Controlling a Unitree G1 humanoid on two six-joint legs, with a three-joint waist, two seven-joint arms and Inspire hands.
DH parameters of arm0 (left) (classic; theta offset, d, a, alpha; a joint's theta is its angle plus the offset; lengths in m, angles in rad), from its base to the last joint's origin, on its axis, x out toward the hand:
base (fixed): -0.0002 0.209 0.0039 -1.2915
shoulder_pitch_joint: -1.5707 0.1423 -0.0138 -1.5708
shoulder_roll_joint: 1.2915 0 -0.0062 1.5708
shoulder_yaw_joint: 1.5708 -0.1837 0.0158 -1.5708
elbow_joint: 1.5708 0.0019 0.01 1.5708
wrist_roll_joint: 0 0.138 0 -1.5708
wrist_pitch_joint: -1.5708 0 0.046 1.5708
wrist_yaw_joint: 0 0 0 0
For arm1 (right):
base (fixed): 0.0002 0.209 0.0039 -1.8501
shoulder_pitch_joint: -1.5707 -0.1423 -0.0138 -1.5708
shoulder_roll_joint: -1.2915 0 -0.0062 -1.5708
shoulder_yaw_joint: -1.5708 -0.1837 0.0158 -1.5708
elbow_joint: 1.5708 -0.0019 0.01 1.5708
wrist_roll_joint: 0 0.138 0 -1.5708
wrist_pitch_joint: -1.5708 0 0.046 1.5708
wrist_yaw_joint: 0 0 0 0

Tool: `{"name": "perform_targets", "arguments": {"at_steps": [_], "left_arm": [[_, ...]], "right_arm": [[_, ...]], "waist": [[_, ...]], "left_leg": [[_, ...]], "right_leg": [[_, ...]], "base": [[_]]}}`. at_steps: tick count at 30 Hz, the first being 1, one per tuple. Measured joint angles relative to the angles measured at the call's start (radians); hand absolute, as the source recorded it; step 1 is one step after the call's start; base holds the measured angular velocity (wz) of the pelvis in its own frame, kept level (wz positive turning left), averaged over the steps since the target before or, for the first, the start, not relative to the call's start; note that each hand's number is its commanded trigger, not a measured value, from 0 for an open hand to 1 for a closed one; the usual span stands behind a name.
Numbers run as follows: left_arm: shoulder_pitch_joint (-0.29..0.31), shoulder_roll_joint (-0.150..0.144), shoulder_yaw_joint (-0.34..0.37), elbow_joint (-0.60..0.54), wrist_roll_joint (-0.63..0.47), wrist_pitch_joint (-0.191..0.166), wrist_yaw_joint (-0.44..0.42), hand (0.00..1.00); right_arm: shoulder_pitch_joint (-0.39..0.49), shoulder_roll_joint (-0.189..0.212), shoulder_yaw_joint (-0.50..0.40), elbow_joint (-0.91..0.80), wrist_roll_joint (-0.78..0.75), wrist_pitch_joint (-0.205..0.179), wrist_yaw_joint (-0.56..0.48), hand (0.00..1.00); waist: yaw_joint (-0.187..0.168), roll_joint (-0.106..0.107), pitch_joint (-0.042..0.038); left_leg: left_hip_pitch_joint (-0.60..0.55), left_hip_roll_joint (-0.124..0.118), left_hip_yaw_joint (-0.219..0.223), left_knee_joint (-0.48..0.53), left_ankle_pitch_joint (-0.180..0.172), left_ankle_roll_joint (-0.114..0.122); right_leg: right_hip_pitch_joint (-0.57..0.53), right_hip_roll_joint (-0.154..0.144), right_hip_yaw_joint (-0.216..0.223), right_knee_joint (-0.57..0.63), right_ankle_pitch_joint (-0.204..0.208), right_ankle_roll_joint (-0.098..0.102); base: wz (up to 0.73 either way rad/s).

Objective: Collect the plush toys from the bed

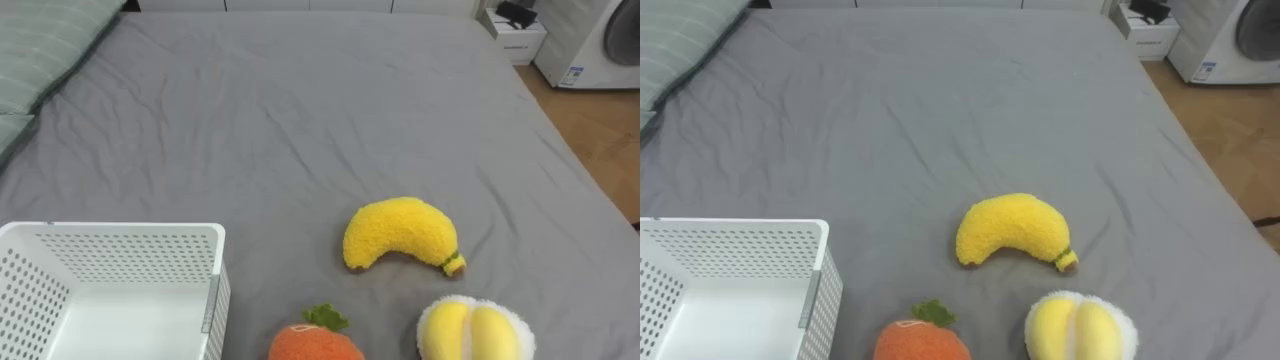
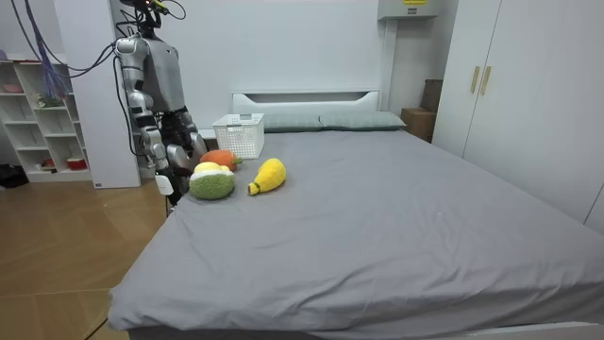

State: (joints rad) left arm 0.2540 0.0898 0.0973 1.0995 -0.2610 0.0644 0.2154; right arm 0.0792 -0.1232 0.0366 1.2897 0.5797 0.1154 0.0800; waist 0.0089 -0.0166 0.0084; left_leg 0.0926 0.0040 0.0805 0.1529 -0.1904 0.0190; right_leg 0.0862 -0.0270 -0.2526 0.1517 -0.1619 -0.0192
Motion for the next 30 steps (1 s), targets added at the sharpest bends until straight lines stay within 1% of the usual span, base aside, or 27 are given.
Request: {"name": "perform_targets", "arguments": {"at_steps": [2, 10, 15, 17, 19, 20, 24, 26, 28, 29, 30], "left_arm": [[0.0, 0.0, 0.0, 0.0, 0.004, 0.0, 0.0, 0.0], [-0.017, -0.001, 0.002, -0.003, 0.096, -0.001, 0.0, 0.0], [-0.022, -0.001, 0.002, 0.0, 0.097, -0.001, 0.0, 0.0], [-0.021, -0.001, 0.008, 0.001, 0.097, -0.001, 0.0, 0.0], [-0.018, -0.002, 0.028, 0.003, 0.098, -0.001, 0.0, 0.0], [-0.017, -0.002, 0.03, 0.002, 0.098, -0.001, 0.0, 0.0], [0.001, 0.0, 0.091, 0.001, 0.099, 0.002, 0.002, 0.0], [0.008, 0.001, 0.116, 0.002, 0.1, 0.004, 0.004, 0.0], [0.012, 0.004, 0.159, 0.003, 0.099, 0.003, 0.005, 0.0], [0.014, 0.006, 0.167, 0.003, 0.098, 0.003, 0.007, 0.0], [0.014, 0.01, 0.185, 0.002, 0.097, 0.003, 0.01, 0.0]], "right_arm": [[0.0, 0.0, 0.0, 0.0, 0.0, 0.0, 0.0, 0.0], [0.002, 0.0, 0.0, 0.001, 0.004, -0.004, 0.004, 0.0], [0.0, 0.0, -0.001, 0.01, 0.012, -0.005, 0.005, 0.0], [-0.001, 0.001, -0.005, 0.032, 0.031, -0.008, 0.006, 0.0], [0.001, 0.003, -0.024, 0.039, 0.032, -0.008, 0.005, 0.0], [0.001, 0.003, -0.029, 0.04, 0.032, -0.008, 0.005, 0.0], [0.017, 0.003, -0.074, 0.042, 0.047, -0.005, -0.002, 0.0], [0.025, 0.003, -0.111, 0.045, 0.06, -0.004, -0.015, 0.0], [0.043, 0.001, -0.182, 0.042, 0.087, -0.004, -0.047, 0.0], [0.044, -0.001, -0.198, 0.041, 0.098, -0.004, -0.055, 0.0], [0.057, -0.006, -0.23, 0.04, 0.114, -0.004, -0.068, 0.0]], "waist": [[-0.001, 0.0, 0.0], [0.001, 0.001, -0.0002], [0.0, 0.003, -0.0006], [-0.001, 0.0, -0.0007], [-0.002, -0.001, -0.0001], [-0.003, -0.004, -0.0015], [-0.003, -0.008, -0.0028], [-0.007, -0.009, -0.0031], [-0.007, -0.015, -0.0024], [-0.007, -0.016, -0.0014], [-0.008, -0.023, -0.0017]], "left_leg": [[0.0, 0.0, 0.0, 0.0, 0.0, 0.0], [0.0, 0.001, -0.001, -0.001, 0.0, 0.0], [0.002, 0.0, -0.002, -0.001, 0.0, 0.0], [0.004, 0.001, -0.003, -0.002, 0.0, 0.0], [0.006, 0.0, -0.003, -0.002, 0.0, 0.0], [0.006, 0.0, -0.003, -0.002, 0.0, 0.0], [0.015, 0.0, -0.003, -0.002, 0.001, 0.0], [0.025, 0.0, -0.004, -0.004, 0.001, 0.0], [0.027, 0.001, -0.006, -0.008, 0.0, 0.0], [0.027, 0.002, -0.006, -0.008, 0.0, 0.0], [0.026, 0.003, -0.005, -0.007, 0.0, 0.0]], "right_leg": [[0.0, 0.0, 0.0, 0.0, 0.0, 0.0], [0.0, 0.001, 0.002, 0.001, 0.0, 0.0], [0.001, 0.002, 0.005, 0.001, 0.001, 0.0], [0.005, 0.002, 0.004, 0.001, 0.001, 0.0], [0.01, 0.002, 0.002, -0.001, 0.0, 0.0], [0.01, 0.002, 0.002, -0.001, 0.0, 0.0], [0.015, 0.002, 0.002, -0.001, 0.001, 0.0], [0.026, 0.002, 0.001, -0.001, 0.0, 0.001], [0.029, 0.001, -0.001, -0.001, -0.002, 0.002], [0.029, 0.001, 0.0, -0.001, -0.003, 0.001], [0.027, 0.001, 0.0, 0.0, -0.003, 0.001]], "base": [[0.0], [0.0], [0.0], [0.02], [0.04], [0.0], [0.0], [0.02], [0.02], [0.0], [0.0]]}}
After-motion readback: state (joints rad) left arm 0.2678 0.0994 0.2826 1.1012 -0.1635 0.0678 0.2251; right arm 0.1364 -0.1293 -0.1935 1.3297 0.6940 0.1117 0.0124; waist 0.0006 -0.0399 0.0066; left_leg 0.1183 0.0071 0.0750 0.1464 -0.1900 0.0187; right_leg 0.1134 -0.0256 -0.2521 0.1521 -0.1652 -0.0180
